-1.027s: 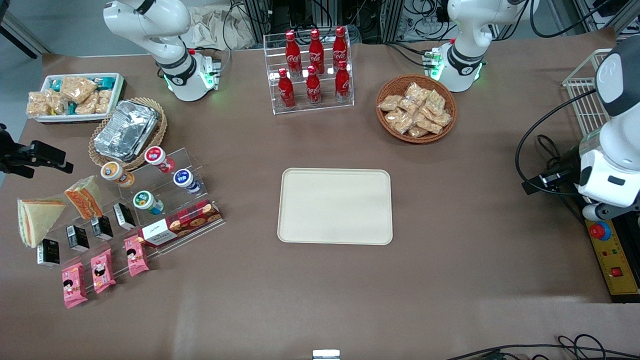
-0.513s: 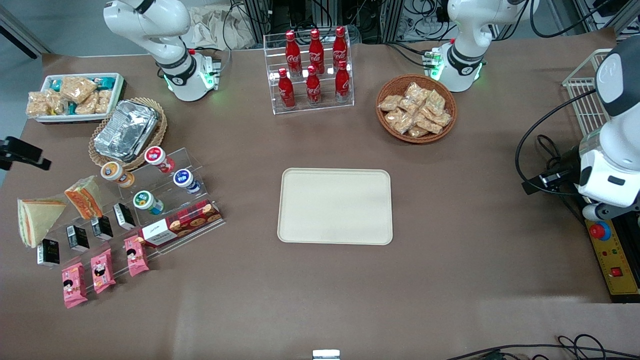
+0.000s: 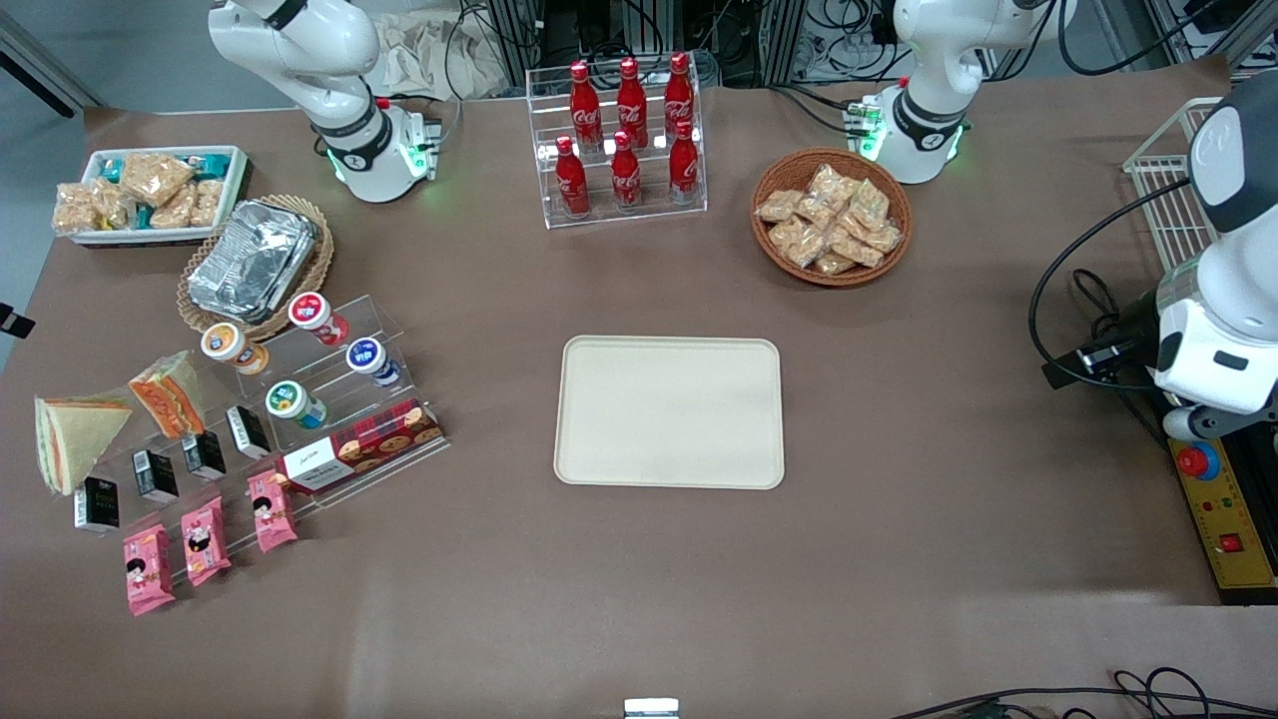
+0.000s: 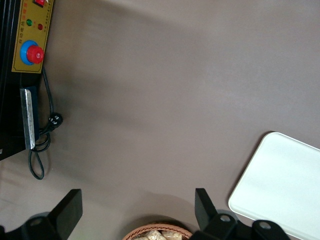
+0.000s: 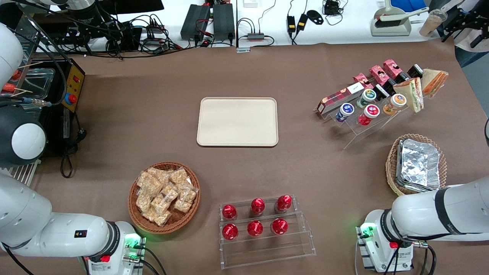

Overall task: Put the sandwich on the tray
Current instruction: 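Move the right gripper toward the wrapped sandwich on the acrylic rack, then close the right gripper on the wrapped triangle sandwich and lift it, then carry the held sandwich over to the cream tray, then lower the sandwich onto the tray and open the right gripper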

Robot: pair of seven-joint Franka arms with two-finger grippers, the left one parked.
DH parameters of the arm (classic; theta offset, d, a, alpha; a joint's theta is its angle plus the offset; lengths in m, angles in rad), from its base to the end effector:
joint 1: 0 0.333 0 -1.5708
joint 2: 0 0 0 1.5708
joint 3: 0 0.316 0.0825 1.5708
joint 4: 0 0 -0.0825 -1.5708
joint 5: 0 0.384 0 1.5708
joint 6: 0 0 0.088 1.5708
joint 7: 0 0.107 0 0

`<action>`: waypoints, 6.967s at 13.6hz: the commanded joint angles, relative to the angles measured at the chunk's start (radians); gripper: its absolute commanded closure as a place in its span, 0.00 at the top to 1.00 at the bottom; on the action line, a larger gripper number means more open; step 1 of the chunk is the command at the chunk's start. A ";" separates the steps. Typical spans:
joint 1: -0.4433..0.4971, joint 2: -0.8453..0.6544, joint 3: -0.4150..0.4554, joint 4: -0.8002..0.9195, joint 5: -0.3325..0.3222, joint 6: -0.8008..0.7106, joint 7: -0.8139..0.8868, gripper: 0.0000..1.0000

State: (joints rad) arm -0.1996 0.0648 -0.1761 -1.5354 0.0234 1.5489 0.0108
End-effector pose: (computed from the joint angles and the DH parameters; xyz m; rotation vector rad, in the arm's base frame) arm 0.5335 -0.2042 0.6034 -3.0617 0.5991 0.0738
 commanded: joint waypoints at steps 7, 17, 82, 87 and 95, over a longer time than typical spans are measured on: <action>-0.090 0.148 0.009 -0.028 -0.013 0.154 0.005 0.98; -0.135 0.200 0.010 -0.166 0.000 0.408 -0.117 0.98; 0.703 0.625 0.468 0.172 -0.373 0.657 -0.549 0.40; 0.726 0.693 0.463 0.170 -0.407 0.686 -0.546 0.40; 0.727 0.753 0.429 0.170 -0.413 0.763 -0.509 0.40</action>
State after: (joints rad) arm 0.5196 0.7876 0.2558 -1.3908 -0.3675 2.2816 -0.5257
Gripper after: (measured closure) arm 0.595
